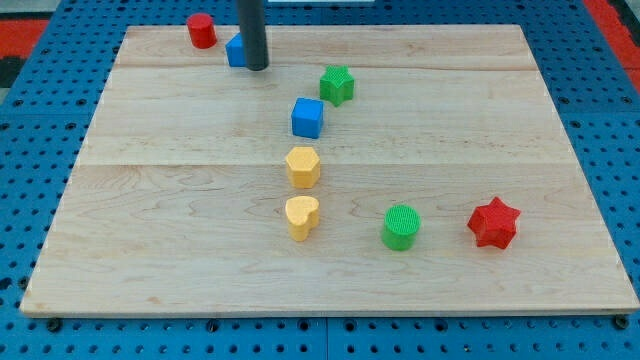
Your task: Place the triangle to the top of the green star
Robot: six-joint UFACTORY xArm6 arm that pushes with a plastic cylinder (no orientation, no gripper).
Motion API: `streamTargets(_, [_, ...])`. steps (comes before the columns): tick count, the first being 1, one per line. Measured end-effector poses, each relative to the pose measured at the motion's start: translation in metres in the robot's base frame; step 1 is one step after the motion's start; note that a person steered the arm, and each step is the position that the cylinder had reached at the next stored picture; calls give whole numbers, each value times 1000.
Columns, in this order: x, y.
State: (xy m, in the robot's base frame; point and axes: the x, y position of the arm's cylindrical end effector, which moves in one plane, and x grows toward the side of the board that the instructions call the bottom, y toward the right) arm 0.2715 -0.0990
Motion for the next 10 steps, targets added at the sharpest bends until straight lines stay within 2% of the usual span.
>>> streamTargets(1, [-1, -65])
streamTargets(2, [-18, -94])
streamTargets(3, [-33, -55])
streamTargets(6, [-31, 97])
streamTargets(9, [-20, -136])
streamTargets(10, [-25, -186])
